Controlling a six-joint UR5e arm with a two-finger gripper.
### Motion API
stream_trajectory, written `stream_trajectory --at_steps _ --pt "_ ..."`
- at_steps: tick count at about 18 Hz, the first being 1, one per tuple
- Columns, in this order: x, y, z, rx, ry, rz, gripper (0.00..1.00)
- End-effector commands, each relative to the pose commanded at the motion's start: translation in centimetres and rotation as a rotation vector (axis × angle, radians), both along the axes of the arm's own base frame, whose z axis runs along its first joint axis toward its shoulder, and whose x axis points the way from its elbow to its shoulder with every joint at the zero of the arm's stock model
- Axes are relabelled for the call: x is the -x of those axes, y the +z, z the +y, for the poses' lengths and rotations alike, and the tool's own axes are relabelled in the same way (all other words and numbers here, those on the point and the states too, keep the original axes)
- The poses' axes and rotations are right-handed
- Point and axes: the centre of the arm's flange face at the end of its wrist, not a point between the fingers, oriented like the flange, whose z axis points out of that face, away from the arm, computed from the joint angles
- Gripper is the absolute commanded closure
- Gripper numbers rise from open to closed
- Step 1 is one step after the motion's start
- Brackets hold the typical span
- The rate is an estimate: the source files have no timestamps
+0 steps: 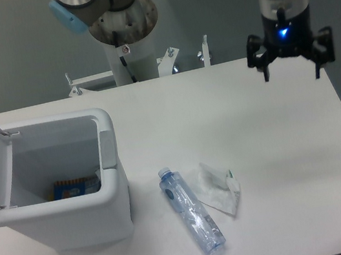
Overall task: Place the trash in the trash can
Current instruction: 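Move the open gripper down toward the crumpled white tissue, then lower the gripper onto the tissue and close it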
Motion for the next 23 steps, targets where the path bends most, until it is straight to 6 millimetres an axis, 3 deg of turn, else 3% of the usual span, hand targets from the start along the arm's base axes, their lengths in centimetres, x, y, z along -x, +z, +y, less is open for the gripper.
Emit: stream_trajectory --at_steps 4,11,15,21,23 --pt "-0.8 -3.7 2.1 -0.001 -0.017 -0.069 0.00" --pt "-1.9 -11.6 6.4 -0.002 0.170 -0.240 0.00" --pt "-2.8 -14.2 8.2 0.008 0.267 -0.293 0.00" --pt "-4.2 -16.3 9.7 0.018 0.404 -0.334 0.00" --pt "-5.6 -18.3 10.2 0.032 0.430 -0.341 0.00"
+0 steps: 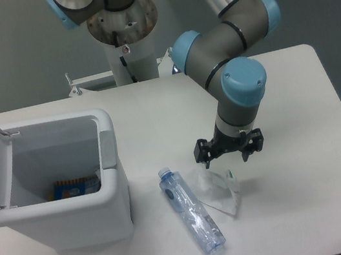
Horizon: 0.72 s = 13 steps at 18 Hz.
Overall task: Place the trash in the trash can
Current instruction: 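Lower the gripper onto the tissue and close it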
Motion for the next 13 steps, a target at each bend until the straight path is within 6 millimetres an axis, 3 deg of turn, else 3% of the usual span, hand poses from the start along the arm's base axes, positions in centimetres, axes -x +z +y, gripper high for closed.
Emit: stream_trajectory --at_steps 8,13 --pt "-1.0 -2.3 0.1 0.008 0.020 0.027 0.00" --pt "-0.5 -2.4 0.0 0.035 0.007 0.052 0.39"
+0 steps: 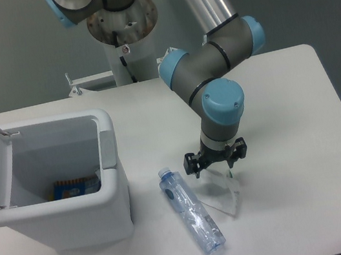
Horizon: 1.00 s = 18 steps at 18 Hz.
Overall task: Place the trash in the trash can
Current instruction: 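Lower the gripper onto the tissue and close it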
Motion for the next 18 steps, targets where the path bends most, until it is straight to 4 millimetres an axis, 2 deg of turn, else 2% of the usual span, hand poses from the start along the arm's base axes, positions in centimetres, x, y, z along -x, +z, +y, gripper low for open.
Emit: stream_trajectory --at_steps 3,5,6,12,16,18 --pt "0.0 0.1 0.0 0.003 -0.003 0.004 0.64" --pt "0.0 0.2 -0.1 0.003 -0.004 0.004 0.89" --pt "0.0 0.3 -0.1 0.003 -0.006 0.004 0.93" --pt "1.0 1.8 -0.1 -0.011 -0.039 0.037 0.94" --pt "2.3 3.8 -1.3 -0.030 -0.013 0.067 0.94" --pt "3.2 5.5 -1.6 -0.048 -0.001 0.094 0.94"
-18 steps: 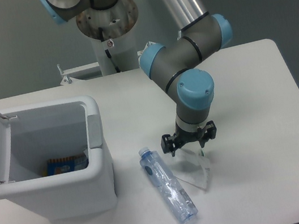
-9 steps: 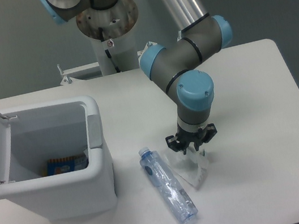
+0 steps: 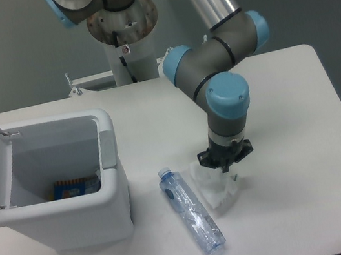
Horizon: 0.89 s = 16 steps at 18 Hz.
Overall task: Place the trash in the trash can
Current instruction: 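Lower the gripper onto the tissue and close it, then lift the tissue and carry it over the white trash bin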
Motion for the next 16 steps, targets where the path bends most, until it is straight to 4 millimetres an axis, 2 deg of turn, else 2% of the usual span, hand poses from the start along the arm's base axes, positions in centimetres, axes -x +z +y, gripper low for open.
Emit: stream_trajectory --at_steps 4,9,13,16 --pt "1.3 5.9 0.0 -0.066 0.013 0.080 0.94" --pt "1.8 10.6 0.2 -0.123 0.024 0.145 0.94" --pt "2.6 15.3 0.8 -0.267 0.049 0.150 0.94" --pt "1.8 18.5 1.1 -0.377 0.052 0.130 0.94"
